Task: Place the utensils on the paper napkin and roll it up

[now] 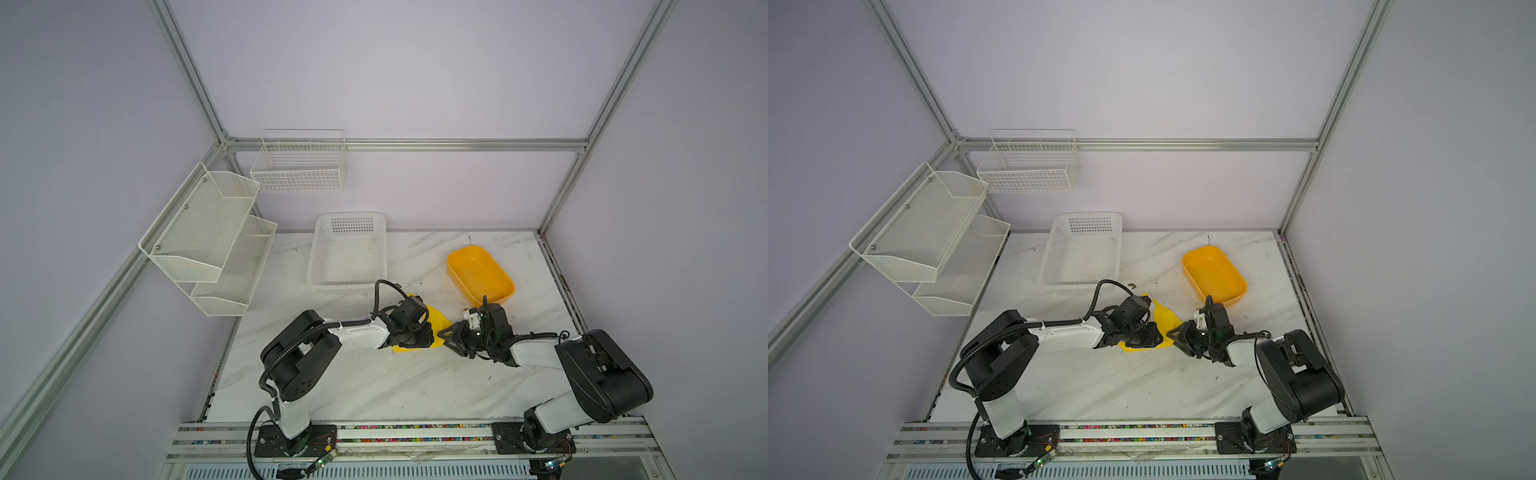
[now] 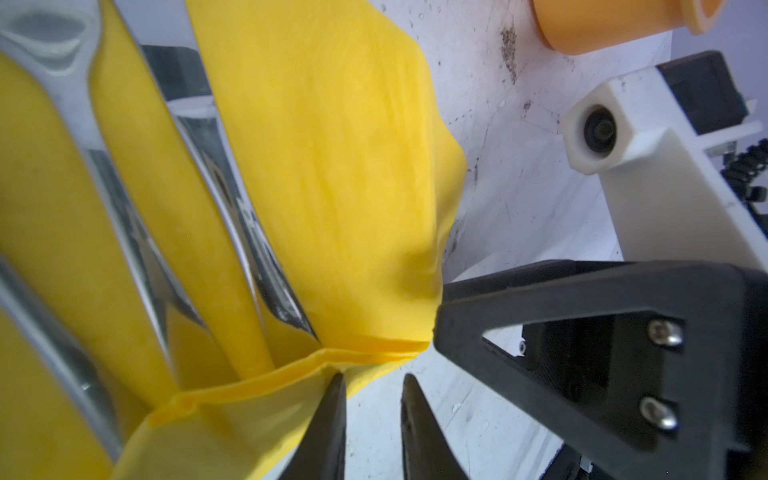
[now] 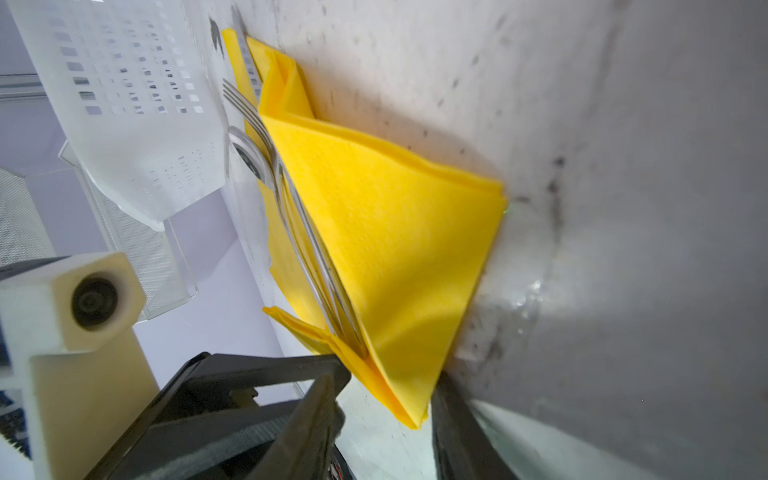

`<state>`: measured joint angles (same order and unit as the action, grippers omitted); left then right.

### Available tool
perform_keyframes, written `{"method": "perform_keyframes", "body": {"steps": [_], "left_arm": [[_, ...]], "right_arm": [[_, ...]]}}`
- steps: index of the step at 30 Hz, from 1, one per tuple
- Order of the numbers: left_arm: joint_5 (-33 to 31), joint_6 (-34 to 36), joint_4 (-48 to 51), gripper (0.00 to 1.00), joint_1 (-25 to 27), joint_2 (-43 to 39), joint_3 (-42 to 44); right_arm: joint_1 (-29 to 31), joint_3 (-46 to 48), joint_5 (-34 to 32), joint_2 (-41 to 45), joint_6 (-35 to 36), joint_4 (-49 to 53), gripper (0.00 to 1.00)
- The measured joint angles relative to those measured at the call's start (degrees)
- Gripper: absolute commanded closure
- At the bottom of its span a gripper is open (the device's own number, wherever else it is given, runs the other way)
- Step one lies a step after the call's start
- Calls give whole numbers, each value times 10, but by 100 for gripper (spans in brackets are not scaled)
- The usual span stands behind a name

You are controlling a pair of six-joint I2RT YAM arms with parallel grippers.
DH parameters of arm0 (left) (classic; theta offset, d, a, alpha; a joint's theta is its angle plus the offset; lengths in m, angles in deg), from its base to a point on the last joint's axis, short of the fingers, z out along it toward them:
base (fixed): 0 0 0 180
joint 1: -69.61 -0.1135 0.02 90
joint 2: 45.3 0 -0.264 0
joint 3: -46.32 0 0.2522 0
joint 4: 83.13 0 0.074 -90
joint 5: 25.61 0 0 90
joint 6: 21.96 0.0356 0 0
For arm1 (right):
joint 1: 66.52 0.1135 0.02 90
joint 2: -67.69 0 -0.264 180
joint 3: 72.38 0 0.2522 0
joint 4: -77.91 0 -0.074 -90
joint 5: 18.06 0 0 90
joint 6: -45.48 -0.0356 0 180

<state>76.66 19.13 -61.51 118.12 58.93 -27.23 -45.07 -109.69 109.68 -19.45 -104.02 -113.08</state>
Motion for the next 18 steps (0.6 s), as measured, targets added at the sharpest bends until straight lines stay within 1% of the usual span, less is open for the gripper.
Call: {"method": "perform_keyframes", "body": {"steps": [8,18], "left_arm": [[0,0,1,76,0,0,0],[0,0,1,76,0,0,0]], "right_arm": [[0,0,-1,-33,-17,-74,56],[0,4,-4,-35,-23,-125,56]]}}
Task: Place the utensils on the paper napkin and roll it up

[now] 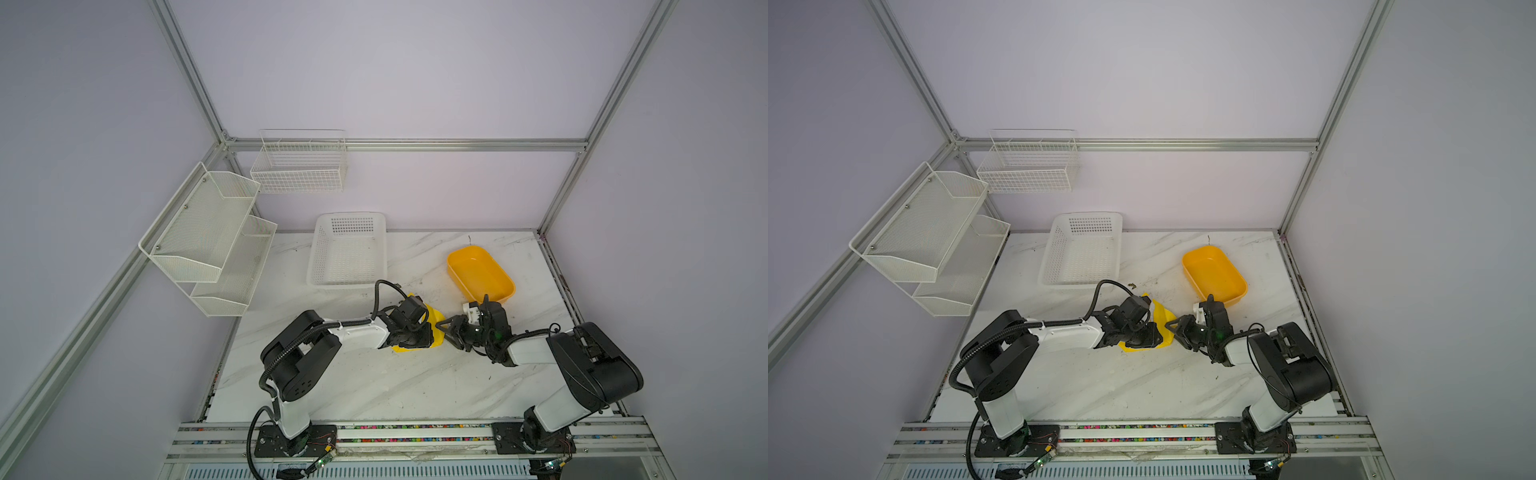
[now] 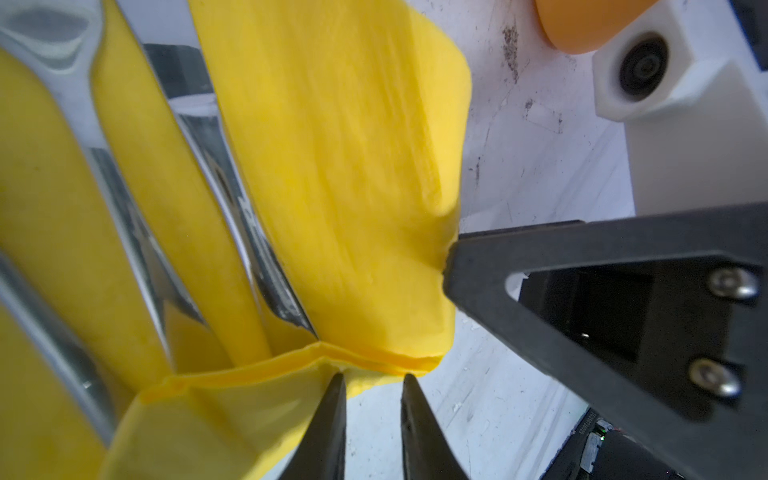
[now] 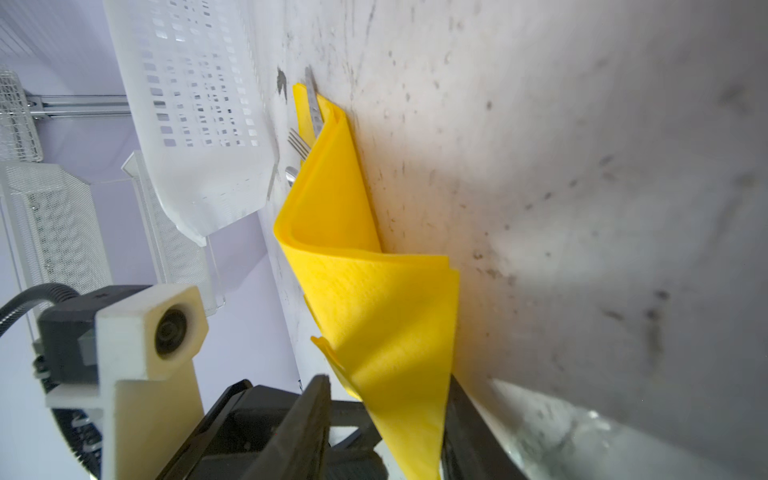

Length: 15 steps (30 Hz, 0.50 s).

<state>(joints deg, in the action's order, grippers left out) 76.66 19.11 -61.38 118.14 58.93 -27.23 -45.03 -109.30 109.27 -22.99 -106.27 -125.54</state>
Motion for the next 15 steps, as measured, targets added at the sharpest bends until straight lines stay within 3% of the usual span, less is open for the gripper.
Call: {"method": "perform_keyframes", "body": {"steps": [15], "left_arm": [[0,0,0,76,0,0,0]], "right_arm": [[0,12,52,19,1,-22,57]]}}
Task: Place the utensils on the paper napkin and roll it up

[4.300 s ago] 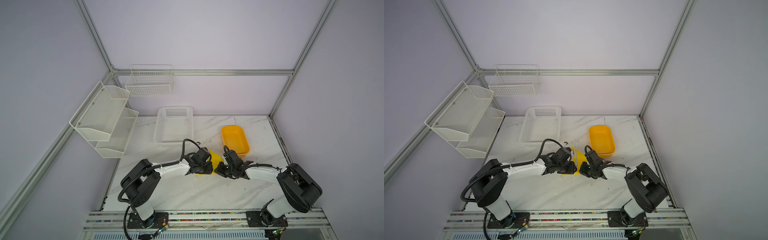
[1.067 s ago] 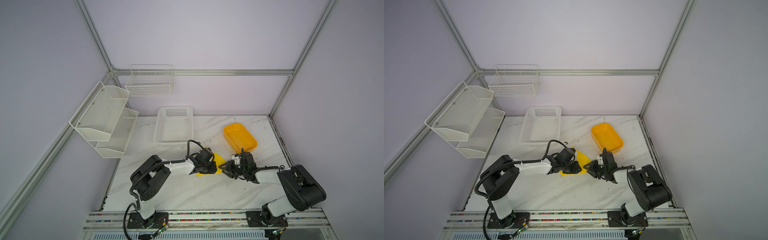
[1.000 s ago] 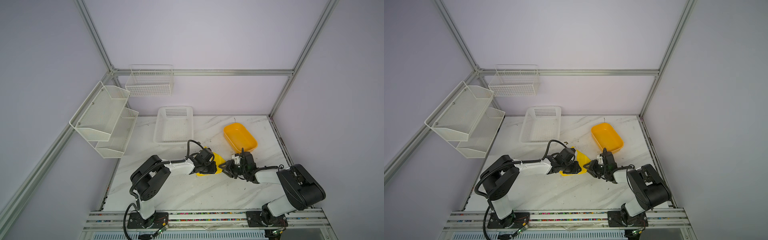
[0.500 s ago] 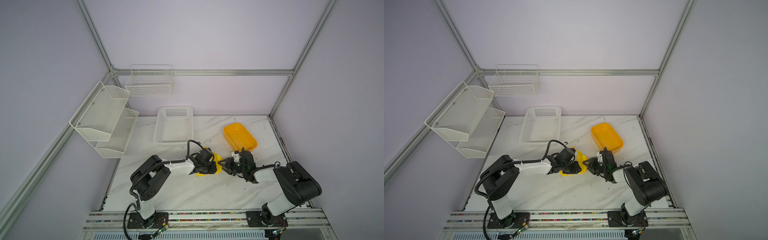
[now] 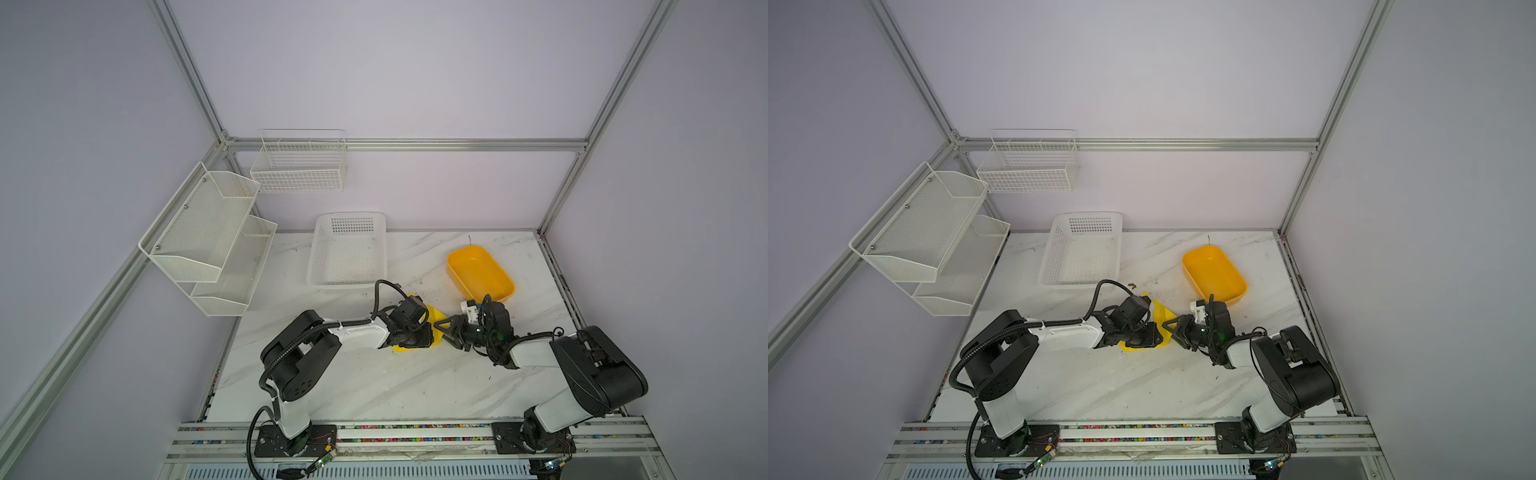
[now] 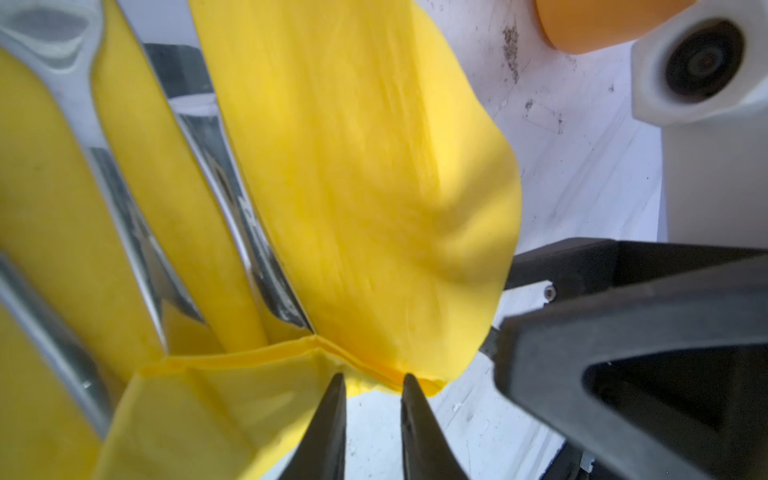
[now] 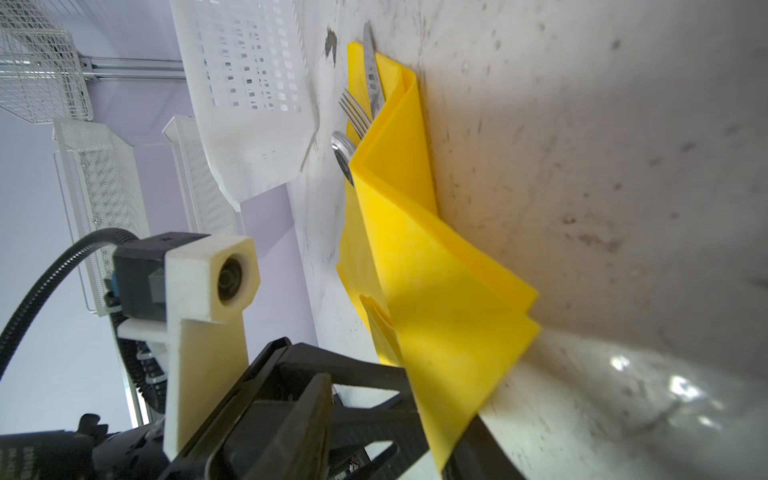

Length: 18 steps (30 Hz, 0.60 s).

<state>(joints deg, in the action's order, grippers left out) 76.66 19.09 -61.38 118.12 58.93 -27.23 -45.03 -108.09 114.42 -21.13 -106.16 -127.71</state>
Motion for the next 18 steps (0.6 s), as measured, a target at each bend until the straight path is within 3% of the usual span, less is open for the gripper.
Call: {"method": "perform_keyframes", "body": {"steps": [11,18], "left_arm": [[0,0,1,76,0,0,0],[0,0,2,76,0,0,0]], "right_arm": [[0,0,5,0,28,101,57],[1,0,5,1,23,99,57]]}}
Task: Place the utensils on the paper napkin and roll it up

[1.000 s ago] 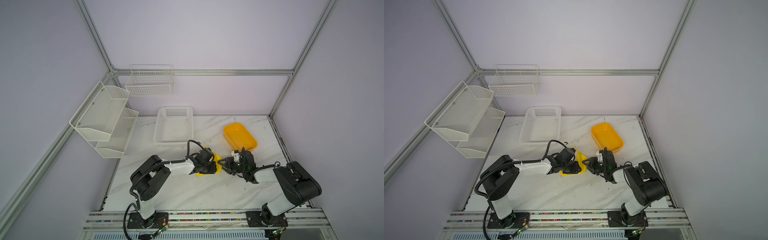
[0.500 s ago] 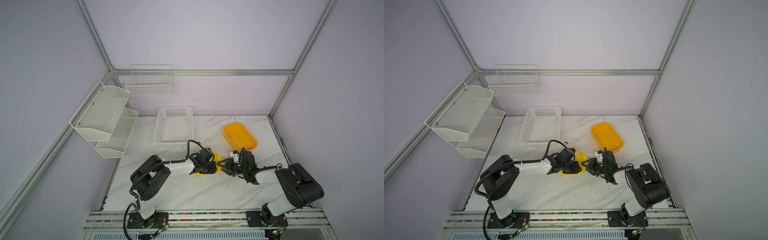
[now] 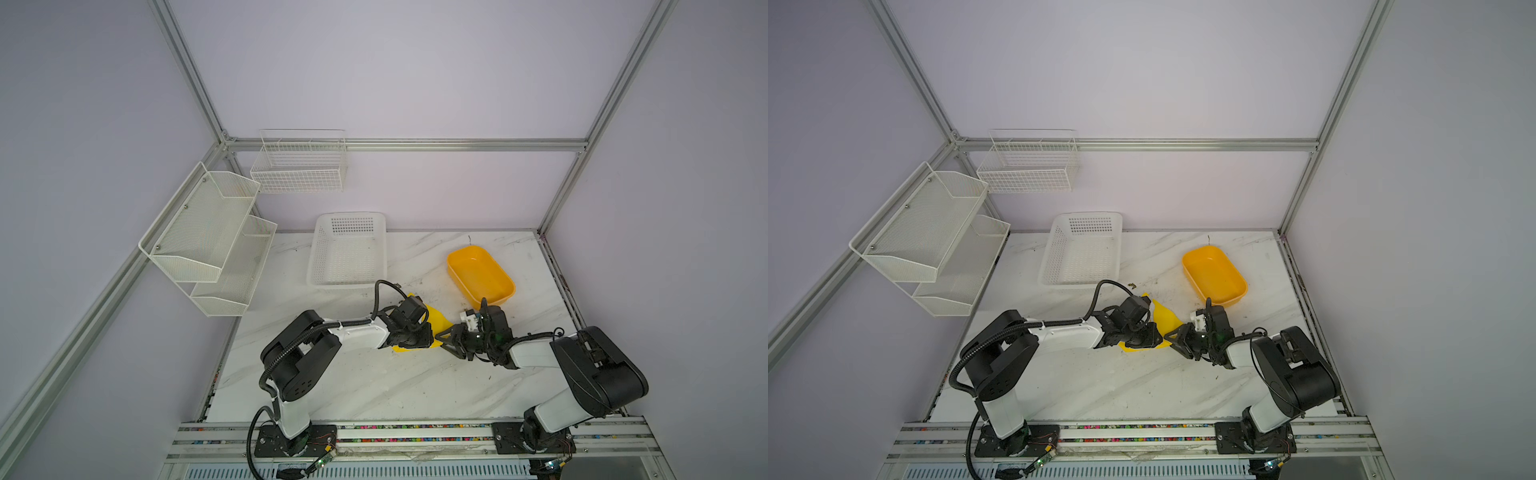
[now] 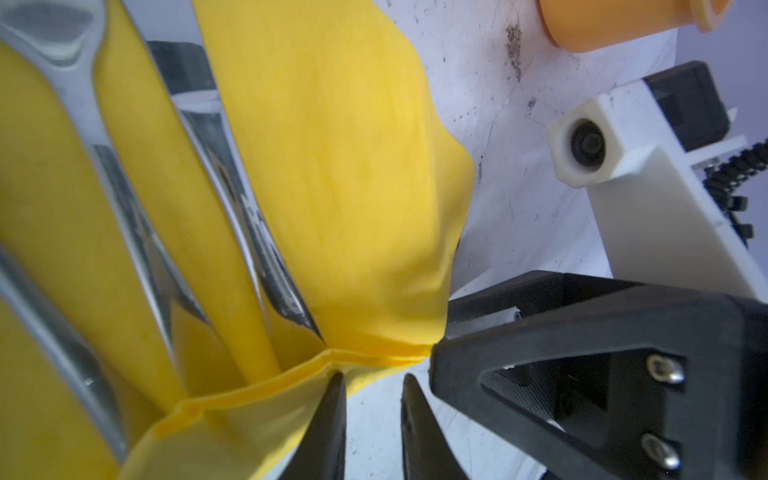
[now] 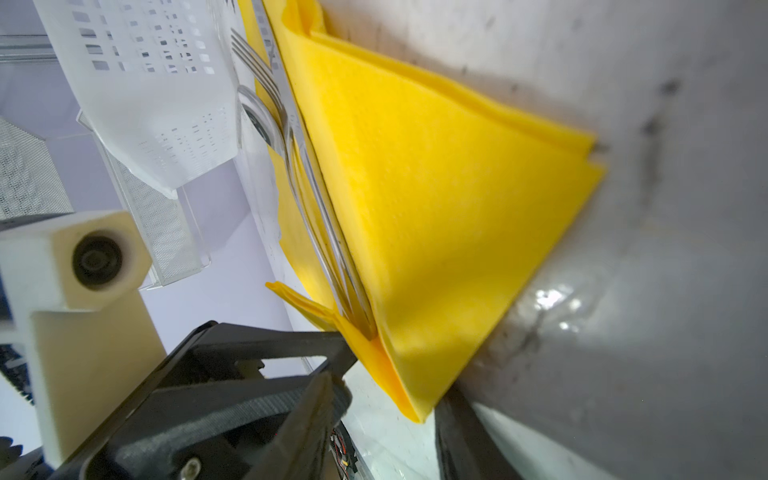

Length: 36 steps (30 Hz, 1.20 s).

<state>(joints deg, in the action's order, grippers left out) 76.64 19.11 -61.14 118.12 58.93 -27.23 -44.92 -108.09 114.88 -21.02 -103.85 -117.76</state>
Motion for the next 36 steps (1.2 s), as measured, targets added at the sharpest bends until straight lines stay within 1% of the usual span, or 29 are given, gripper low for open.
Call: {"method": "perform_keyframes", "body": {"steps": [9,13,18,21,27,32,36], "left_arm": [[0,0,0,76,0,0,0],[0,0,0,76,0,0,0],[-1,0,0,76,0,0,0],[-1,-1,0,76,0,0,0],[-3,-1,0,76,0,0,0],[-8,-1,4,76,0,-5,0],[-15,-4,4,76,0,-23,4]], "right_arm": [[0,-10,-2,-54,-26,-99,57],[0,-22,-2,-51,-27,-114,59],[0,-35,-4,-15,11,-83,59],[0,-51,-3,-1,40,-52,61],[0,-76,-4,-6,83,-2,67],[0,-78,-5,-22,99,31,70],[0,-81,-6,-27,109,49,74]]}}
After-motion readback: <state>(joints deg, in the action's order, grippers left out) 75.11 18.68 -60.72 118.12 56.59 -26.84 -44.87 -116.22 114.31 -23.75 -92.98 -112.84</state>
